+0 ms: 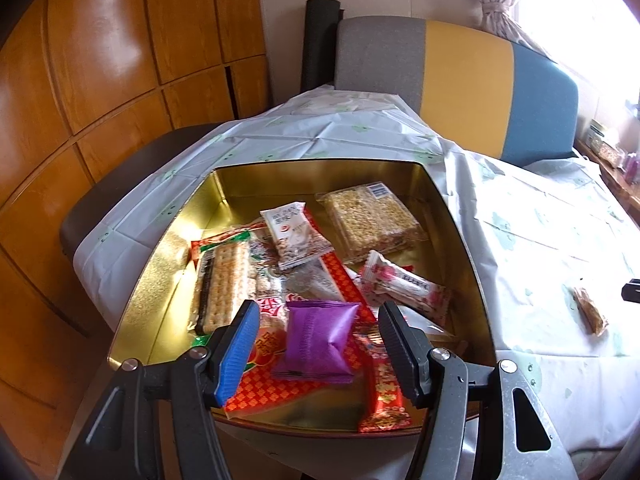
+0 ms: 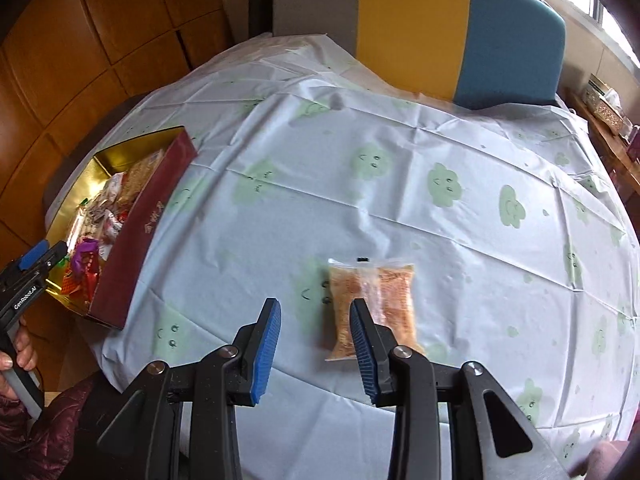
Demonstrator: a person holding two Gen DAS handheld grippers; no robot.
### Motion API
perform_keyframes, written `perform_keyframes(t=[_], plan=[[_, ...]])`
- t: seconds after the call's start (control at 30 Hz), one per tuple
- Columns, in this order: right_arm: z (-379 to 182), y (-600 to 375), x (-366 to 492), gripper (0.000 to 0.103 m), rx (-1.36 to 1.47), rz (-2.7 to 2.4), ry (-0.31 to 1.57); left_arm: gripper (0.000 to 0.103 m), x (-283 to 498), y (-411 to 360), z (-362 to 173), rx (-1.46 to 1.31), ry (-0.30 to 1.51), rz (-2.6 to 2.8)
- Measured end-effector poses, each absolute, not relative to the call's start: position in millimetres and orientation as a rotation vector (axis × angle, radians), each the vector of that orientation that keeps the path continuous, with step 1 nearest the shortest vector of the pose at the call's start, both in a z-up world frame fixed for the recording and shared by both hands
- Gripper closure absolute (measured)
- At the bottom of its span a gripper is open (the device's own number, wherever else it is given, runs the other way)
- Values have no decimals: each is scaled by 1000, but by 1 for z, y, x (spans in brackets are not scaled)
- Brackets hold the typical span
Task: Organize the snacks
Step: 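Carry the red candy with the right gripper and drop it into the gold box, then move the open left gripper to the clear orange snack bag and grasp it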
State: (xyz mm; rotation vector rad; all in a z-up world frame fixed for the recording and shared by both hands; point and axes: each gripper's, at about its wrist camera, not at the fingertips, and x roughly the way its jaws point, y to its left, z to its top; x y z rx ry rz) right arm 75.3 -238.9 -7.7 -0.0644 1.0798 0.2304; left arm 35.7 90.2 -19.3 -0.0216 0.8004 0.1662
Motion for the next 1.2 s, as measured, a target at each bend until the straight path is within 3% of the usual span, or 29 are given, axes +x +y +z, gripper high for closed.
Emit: perform_keyframes(t=[0.5,0.87,1.2], plan=[[-38,-356,86,67,199,-170,1125,41,37,66,-16,5,799,104],[-42,-355,87,67,202,-167,1145,41,35,32,-6,20,794,-44],[-37,-365,86,67,237,-208,1109,41,56,-51,-10,87,860,-333]])
